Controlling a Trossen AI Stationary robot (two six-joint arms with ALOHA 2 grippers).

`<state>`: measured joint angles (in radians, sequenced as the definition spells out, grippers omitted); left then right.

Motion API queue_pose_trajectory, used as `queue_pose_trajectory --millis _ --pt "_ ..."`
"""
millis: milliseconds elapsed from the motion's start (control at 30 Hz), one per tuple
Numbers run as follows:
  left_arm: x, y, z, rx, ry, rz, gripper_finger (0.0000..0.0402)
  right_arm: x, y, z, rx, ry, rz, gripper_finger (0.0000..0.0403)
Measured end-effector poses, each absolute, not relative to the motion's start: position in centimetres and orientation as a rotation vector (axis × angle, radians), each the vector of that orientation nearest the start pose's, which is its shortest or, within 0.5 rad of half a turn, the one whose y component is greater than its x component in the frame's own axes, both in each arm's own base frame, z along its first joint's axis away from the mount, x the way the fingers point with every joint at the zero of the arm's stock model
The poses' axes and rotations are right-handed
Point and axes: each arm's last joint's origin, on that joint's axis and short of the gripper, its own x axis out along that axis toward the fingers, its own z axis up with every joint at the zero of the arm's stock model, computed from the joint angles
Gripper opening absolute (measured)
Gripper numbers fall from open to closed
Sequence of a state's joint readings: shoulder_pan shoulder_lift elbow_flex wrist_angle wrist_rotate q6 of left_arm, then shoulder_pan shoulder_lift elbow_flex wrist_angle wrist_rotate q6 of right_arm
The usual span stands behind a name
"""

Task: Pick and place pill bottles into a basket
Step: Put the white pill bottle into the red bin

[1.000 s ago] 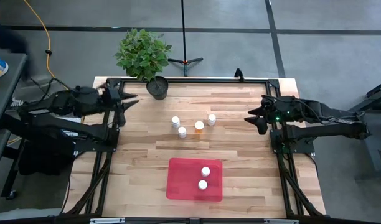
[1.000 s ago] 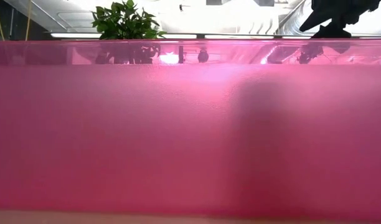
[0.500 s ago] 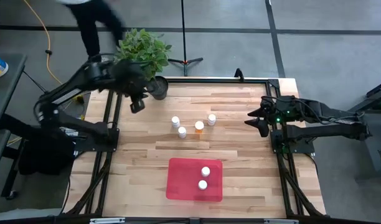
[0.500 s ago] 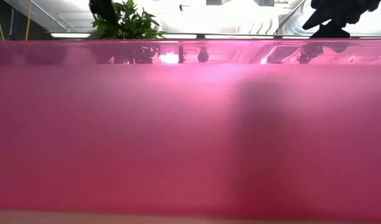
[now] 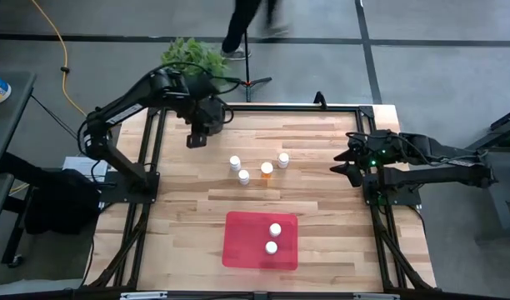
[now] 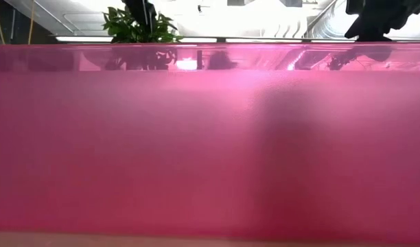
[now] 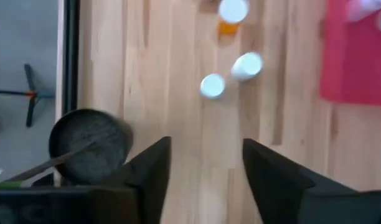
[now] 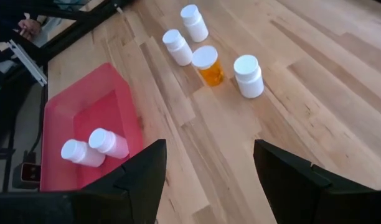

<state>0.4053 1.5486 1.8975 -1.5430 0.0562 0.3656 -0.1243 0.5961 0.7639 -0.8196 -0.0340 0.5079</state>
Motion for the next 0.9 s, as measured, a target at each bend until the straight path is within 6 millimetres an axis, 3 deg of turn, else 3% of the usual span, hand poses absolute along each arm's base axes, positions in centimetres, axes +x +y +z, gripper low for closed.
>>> queue_pose_trajectory --millis 167,300,633,900 --pt "25.3 10.7 40.4 0.033 1.251 0.076 0.0297 10.9 -1.3 29.2 0.542 0.626 -0.253 0.0232" --pt "26.4 10.3 39.7 0.046 1.272 0.024 0.0319 10.9 -1.3 29.2 0.542 0.627 -0.253 0.0232" --pt "29.4 8.9 37.7 0.118 1.307 -0.086 0.0313 10.9 -1.3 29.2 0.543 0.627 -0.251 0.0232" --pt "30.8 9.1 36.9 0.128 1.287 -0.086 0.031 10.9 -1.2 29.2 0.543 0.628 -0.248 0.0232"
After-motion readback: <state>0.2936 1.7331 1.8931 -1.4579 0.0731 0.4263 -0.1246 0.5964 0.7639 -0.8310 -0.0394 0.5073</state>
